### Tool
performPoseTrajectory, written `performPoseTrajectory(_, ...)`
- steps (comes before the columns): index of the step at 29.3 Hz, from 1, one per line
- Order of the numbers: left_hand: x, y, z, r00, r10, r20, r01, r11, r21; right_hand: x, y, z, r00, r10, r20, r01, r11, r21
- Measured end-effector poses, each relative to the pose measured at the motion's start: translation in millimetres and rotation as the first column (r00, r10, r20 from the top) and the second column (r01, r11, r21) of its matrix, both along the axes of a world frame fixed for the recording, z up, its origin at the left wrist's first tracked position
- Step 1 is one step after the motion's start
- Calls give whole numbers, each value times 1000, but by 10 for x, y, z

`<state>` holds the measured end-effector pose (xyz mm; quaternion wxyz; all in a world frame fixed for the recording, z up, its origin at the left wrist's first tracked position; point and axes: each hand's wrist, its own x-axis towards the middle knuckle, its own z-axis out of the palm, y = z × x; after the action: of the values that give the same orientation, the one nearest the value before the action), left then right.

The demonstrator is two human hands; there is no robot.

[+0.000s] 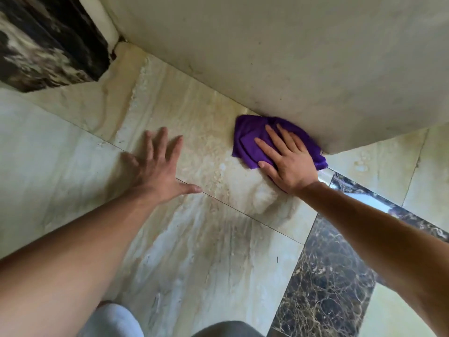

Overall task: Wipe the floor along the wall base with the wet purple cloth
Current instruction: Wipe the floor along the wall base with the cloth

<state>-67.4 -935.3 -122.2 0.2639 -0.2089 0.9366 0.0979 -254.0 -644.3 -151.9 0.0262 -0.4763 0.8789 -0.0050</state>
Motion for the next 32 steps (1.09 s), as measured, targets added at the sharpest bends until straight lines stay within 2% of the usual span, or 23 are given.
performPoseTrajectory(4,-15,-2,-20,999,-15,48,16,1000,-8,18,-523,-33,999,19,27,-19,1000,-21)
performPoseTrajectory(9,-2,-15,-41,999,-9,31,10,1000,-14,5,-1587,-16,995,50,87,-49,999,-9)
performPoseTrajectory(13,3,-40,-96,999,-38,30,40,998,-43,-6,-2065,-28,994,54,94,-54,999,-5)
performPoseTrajectory(18,-20,-54,-29,996,-21,83,21,1000,11,16,-2034,84,992,67,104,-74,995,65)
performPoseTrajectory(22,1,-182,111,995,-22,95,12,995,103,45,-1577,183,996,28,88,-41,988,146)
performPoseTrajectory(26,110,-231,136,999,-19,41,16,997,76,-5,-1129,266,996,32,84,-50,974,220)
performPoseTrajectory(29,143,-216,95,1000,-8,-10,9,997,71,5,-1184,231,997,5,78,-21,979,205)
performPoseTrajectory(32,315,-323,-8,997,64,-45,-65,998,-12,42,-1395,138,998,0,70,-11,988,154)
